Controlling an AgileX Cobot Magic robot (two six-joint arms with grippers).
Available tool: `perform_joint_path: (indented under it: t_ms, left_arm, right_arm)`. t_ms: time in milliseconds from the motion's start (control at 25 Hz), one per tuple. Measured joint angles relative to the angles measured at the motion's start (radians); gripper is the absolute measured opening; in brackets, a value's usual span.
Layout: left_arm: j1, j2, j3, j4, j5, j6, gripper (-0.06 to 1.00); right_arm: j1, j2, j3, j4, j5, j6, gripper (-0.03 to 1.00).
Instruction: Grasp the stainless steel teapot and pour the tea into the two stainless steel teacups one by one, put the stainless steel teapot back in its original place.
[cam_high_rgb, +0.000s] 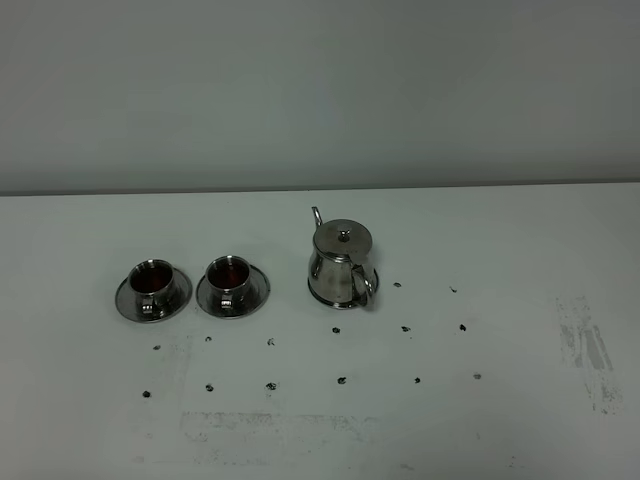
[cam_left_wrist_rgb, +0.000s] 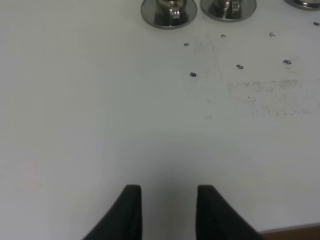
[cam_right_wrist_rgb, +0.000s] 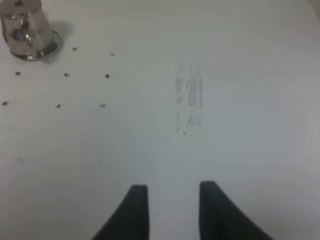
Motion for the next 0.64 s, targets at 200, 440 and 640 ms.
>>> perform_joint_path:
  t_ms: [200,440,640]
  left_arm:
    - [0.000,0.000,0.000,0.000,0.000,0.000,0.28]
    - [0.000,0.000,0.000,0.000,0.000,0.000,0.28]
    - [0.000,0.000,0.000,0.000,0.000,0.000,0.28]
  right_arm:
    - [0.000,0.000,0.000,0.000,0.000,0.000,0.23]
    - [0.000,0.000,0.000,0.000,0.000,0.000,0.23]
    - [0.000,0.000,0.000,0.000,0.000,0.000,0.22]
